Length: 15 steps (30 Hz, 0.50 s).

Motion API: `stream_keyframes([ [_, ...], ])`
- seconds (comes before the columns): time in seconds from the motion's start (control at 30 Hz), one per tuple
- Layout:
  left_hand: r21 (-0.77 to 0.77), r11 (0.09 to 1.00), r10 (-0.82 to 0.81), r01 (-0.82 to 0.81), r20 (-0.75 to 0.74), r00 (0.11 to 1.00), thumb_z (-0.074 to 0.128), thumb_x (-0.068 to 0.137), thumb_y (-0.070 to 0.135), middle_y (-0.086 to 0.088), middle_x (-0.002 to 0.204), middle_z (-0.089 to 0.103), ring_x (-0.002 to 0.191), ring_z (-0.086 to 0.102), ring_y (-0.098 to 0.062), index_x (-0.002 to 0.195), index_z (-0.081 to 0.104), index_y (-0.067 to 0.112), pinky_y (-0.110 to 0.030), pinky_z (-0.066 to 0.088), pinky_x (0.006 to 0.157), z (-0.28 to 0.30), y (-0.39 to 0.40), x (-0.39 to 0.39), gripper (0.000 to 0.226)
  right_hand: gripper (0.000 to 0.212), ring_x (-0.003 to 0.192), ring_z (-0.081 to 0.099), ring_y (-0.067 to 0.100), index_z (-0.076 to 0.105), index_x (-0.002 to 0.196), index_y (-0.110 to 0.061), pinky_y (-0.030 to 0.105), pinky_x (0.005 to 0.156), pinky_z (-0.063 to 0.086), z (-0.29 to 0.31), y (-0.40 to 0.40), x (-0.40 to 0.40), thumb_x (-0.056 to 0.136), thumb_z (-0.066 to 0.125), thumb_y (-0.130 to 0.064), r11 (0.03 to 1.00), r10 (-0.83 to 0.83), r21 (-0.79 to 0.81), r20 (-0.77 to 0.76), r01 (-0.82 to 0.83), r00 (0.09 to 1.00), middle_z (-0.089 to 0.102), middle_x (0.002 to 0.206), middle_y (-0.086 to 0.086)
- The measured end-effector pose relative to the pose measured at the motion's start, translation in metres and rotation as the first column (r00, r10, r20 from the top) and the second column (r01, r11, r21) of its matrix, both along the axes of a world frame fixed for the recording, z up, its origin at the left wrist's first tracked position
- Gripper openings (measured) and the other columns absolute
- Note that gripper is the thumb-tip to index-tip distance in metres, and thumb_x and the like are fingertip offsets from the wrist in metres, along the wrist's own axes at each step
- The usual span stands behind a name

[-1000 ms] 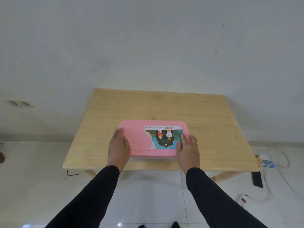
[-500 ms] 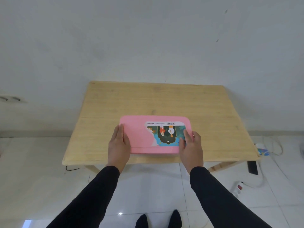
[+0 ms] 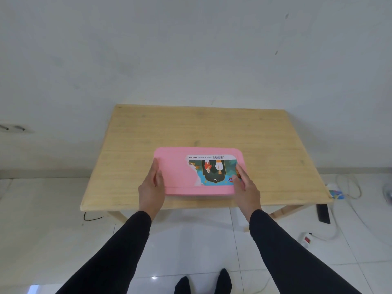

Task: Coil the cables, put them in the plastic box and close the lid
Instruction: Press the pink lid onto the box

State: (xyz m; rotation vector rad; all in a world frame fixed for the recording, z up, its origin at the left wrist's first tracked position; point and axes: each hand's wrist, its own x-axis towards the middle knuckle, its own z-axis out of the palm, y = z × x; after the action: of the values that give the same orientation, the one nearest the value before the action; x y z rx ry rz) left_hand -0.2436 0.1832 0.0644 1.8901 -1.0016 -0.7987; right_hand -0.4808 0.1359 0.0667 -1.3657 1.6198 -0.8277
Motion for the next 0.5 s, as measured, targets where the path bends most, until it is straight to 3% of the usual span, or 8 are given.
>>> stream_keyframes([
  [0.17,-0.005,0.999,0.048,-0.048,-0.010,0.999,0.029,0.099,0.032,-0.001,0.135,0.054,0.112,0.052,-0.019,0.141,0.030,0.037,-0.031,0.040,0.095,0.004,-0.012,-0.001,0.043,0.040,0.108,0.054,0.012,0.045,0.129,-0.042,0.022,0.092,0.037,0.001,-0.013,0.006,0.092,0.044,-0.028,1.000,-0.031,-0.002,0.010,0.031,0.999,0.061,0.123,-0.004],
  [0.3,-0.035,0.997,0.070,-0.071,-0.016,0.997,0.028,0.098,0.034,-0.002,0.132,0.056,0.110,0.053,-0.024,0.141,0.030,0.038,-0.036,0.043,0.097,0.014,-0.043,0.002,0.043,0.039,0.106,0.054,0.013,0.045,0.129,-0.042,0.021,0.089,0.036,0.013,-0.047,0.010,0.092,0.044,-0.028,0.999,-0.029,-0.034,0.020,0.029,0.999,0.063,0.118,-0.002],
  [0.5,-0.074,0.994,0.085,-0.086,-0.009,0.996,0.027,0.098,0.035,0.003,0.125,0.057,0.102,0.051,-0.019,0.141,0.029,0.040,-0.031,0.041,0.091,0.028,-0.118,0.011,0.043,0.039,0.105,0.054,0.010,0.044,0.130,-0.041,0.019,0.088,0.035,0.029,-0.126,0.018,0.093,0.044,-0.028,0.997,-0.011,-0.079,0.034,0.014,0.999,0.064,0.116,-0.003],
])
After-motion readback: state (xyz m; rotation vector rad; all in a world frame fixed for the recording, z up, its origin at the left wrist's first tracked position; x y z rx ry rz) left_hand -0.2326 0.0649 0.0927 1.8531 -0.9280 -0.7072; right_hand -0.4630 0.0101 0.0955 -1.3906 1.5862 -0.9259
